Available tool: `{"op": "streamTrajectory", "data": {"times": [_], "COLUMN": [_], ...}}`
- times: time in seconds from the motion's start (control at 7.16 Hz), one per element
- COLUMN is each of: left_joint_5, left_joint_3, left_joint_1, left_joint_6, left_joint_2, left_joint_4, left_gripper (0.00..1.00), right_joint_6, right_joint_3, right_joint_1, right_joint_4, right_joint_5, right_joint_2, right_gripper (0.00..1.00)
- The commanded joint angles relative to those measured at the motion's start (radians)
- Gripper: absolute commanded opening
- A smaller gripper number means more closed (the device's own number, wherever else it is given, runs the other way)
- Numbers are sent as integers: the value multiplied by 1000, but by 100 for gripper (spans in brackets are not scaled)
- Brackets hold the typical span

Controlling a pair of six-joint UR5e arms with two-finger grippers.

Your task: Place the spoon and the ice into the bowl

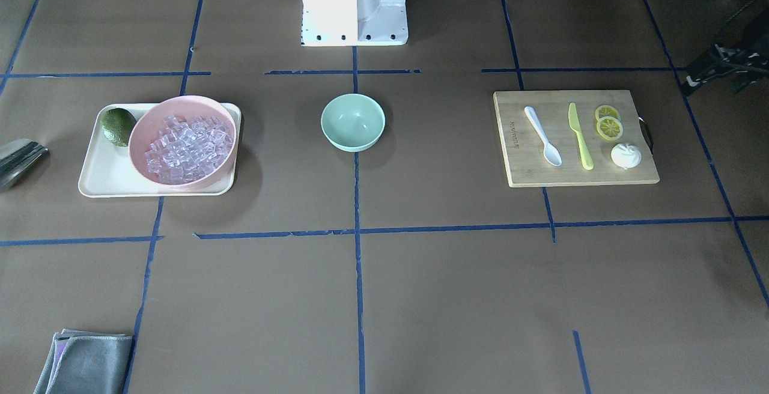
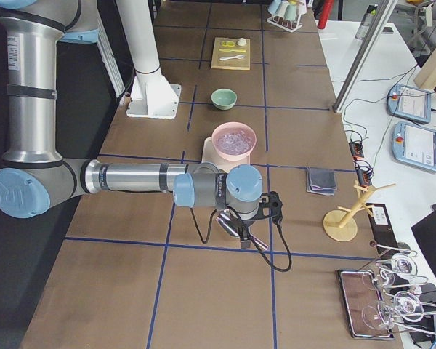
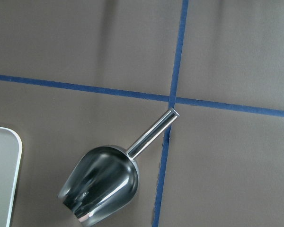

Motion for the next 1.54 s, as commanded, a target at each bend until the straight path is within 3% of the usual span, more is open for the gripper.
{"op": "streamTrajectory", "data": {"times": [0.0, 0.42, 0.7, 1.12, 1.4], "left_joint_5": [164, 329, 410, 469, 469], "left_joint_3": [-2, 27, 135, 185, 200], "left_joint_1": [242, 423, 496, 573, 586], "left_joint_6": [-386, -570, -647, -698, -698], "left_joint_2": [-10, -57, -88, -93, -96], "left_joint_4": [-209, -238, -352, -397, -397], "left_gripper": [100, 100, 100, 97, 88], "right_joint_6": [-2, 101, 103, 104, 104], "right_joint_3": [1, 1, 5, 5, 5], "right_joint_1": [0, 0, 0, 0, 0], "right_joint_4": [0, 8, 10, 11, 11], "right_joint_5": [-23, -17, -11, -11, -11], "right_joint_2": [11, 3, 3, 9, 12], "right_gripper": [100, 100, 100, 100, 100]}}
